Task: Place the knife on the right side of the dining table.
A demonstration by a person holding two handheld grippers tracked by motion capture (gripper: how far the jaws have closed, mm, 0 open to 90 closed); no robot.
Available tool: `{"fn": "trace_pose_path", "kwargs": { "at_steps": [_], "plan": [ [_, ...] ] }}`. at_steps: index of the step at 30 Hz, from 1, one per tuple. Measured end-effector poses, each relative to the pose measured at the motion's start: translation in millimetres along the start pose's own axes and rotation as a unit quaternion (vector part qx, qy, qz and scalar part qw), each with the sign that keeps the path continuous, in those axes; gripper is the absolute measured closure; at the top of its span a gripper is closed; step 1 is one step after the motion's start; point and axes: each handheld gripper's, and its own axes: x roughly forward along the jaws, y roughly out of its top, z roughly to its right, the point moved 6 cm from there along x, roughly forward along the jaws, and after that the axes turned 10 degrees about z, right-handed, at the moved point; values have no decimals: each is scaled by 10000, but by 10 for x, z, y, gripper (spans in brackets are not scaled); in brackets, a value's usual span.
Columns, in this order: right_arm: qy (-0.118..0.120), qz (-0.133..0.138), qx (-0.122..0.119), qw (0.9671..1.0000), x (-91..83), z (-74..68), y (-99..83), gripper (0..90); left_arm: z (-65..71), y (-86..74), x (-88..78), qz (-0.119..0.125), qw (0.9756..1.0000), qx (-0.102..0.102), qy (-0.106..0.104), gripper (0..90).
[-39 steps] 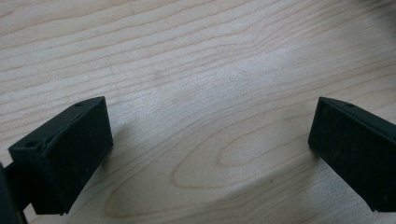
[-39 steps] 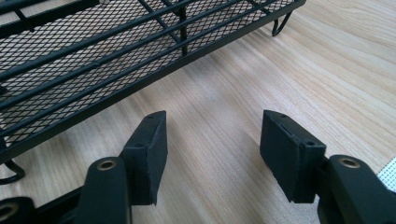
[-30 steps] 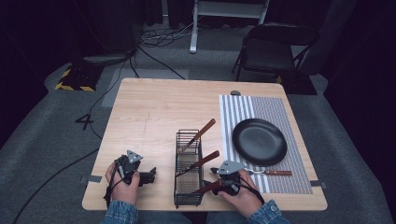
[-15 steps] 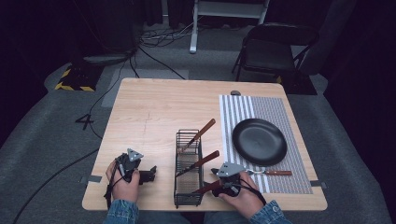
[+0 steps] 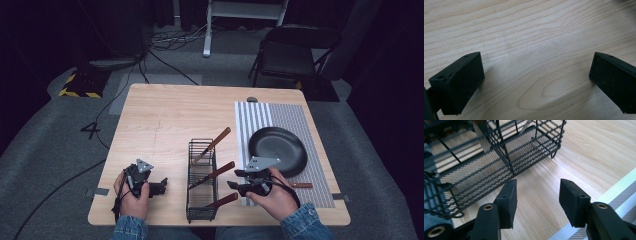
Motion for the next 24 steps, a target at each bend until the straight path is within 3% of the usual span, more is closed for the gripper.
{"fn": "trace_pose_path", "kwargs": {
  "at_steps": [8, 14, 24],
  "plan": [
    [105, 194, 146, 9997, -98, 159, 415, 516, 0, 2, 2, 4, 10000, -12, 27, 0],
    [101, 224, 88, 9997, -107, 219, 570, 523, -1, 2, 2, 3, 10000, -12, 25, 0],
    [96, 416, 469, 9980, -95, 402, 980, 581, -1, 3, 2, 2, 10000, -10, 23, 0]
  ]
}}
